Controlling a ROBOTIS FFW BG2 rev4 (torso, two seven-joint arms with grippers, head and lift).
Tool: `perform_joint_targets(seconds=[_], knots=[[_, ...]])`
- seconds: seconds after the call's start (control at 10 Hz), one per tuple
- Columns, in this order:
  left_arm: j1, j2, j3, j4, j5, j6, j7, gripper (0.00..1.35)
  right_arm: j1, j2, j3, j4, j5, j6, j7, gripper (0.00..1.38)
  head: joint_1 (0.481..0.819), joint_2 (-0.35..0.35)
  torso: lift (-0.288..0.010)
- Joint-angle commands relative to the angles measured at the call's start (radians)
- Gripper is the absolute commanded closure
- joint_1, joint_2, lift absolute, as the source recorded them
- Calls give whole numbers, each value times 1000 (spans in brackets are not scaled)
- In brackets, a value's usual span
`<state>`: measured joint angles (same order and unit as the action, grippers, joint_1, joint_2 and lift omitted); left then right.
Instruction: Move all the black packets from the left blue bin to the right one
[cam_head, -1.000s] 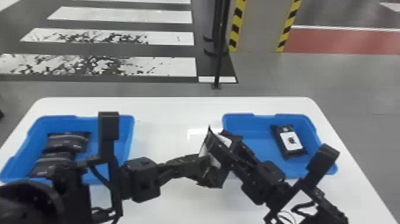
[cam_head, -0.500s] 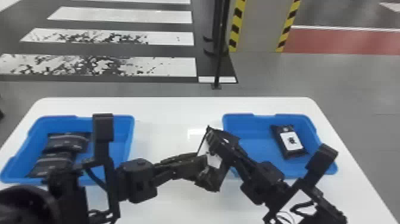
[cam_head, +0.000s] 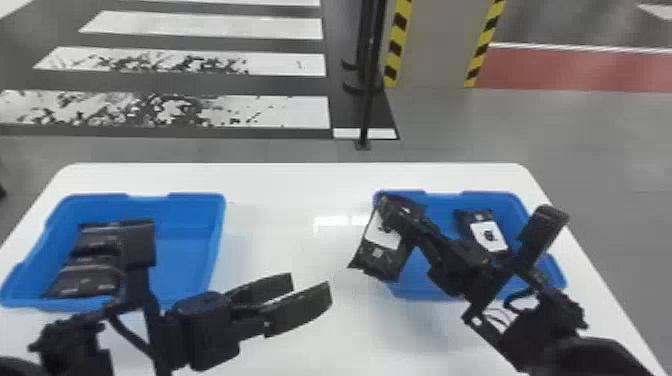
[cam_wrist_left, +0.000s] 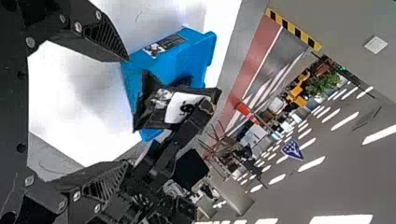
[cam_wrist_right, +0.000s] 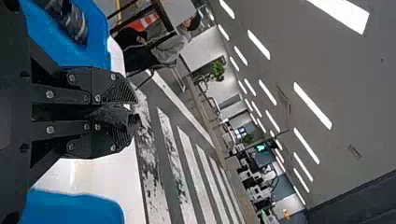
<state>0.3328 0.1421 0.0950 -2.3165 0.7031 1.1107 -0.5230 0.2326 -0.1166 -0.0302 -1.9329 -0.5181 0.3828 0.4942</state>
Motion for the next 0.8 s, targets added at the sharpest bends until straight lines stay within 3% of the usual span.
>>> perform_joint_targets(seconds=[0.0, 0.3, 0.4, 0.5, 0.6, 0.7], knots=[[28, -4, 23, -19, 13, -1, 0, 151, -73, -9, -56, 106, 51, 0, -2, 1279, 695, -86, -140], [40, -12, 51, -31, 13, -4, 1, 151, -179, -18, -117, 248, 159, 39, -19, 1237, 695, -175, -140], [40, -12, 61, -31, 11, -6, 3, 151, -191, -20, -121, 265, 155, 64, -22, 952, 695, -189, -140], [45, -12, 76, -36, 11, -6, 5, 151, -184, -20, -123, 263, 155, 66, -22, 525, 695, -191, -140], [48, -12, 92, -38, 7, -9, 5, 151, -164, -18, -123, 248, 161, 39, -22, 268, 695, -188, -140], [43, -10, 114, -41, -5, -9, 5, 151, -122, -14, -123, 206, 171, -7, -22, 102, 695, -181, -140]])
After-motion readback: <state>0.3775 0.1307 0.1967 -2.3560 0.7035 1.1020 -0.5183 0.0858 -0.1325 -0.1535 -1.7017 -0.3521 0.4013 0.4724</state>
